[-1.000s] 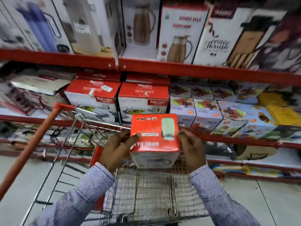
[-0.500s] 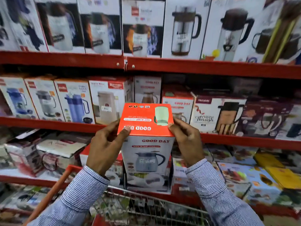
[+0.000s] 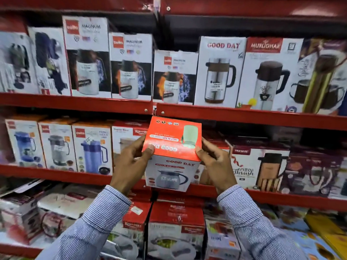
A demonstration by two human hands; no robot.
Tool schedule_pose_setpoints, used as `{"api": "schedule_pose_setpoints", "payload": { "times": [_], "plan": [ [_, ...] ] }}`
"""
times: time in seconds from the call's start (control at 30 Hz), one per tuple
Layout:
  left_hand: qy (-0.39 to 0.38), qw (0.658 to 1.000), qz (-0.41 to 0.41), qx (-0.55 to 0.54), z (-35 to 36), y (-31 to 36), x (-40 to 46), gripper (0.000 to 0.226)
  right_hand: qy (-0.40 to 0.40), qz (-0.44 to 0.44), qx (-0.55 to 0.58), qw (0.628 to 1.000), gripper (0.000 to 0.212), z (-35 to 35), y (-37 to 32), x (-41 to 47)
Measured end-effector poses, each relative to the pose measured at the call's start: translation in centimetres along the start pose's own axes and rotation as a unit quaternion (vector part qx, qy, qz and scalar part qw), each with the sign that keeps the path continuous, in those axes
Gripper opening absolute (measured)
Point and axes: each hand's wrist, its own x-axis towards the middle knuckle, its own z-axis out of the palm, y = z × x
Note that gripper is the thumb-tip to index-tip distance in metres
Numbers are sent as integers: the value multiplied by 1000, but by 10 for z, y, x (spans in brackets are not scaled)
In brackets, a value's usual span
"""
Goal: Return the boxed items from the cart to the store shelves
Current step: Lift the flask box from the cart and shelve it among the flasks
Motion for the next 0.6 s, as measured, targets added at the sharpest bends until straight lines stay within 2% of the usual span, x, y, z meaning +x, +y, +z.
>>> {"api": "schedule_pose_setpoints", "payload": {
  "times": [0.2,0.4,0.6],
  "plan": [
    [10,1000,-7,-8,10,-22,21,46,-17,0,-11,1000,46,5,11,24],
    [-7,999,-35,-18,20,-46,43,48,-28,19,-71,997,54,7,31,53],
    [-34,997,-73,-12,26,-70,63,46,-32,28,-89,995,48,8,48,74]
  ]
}}
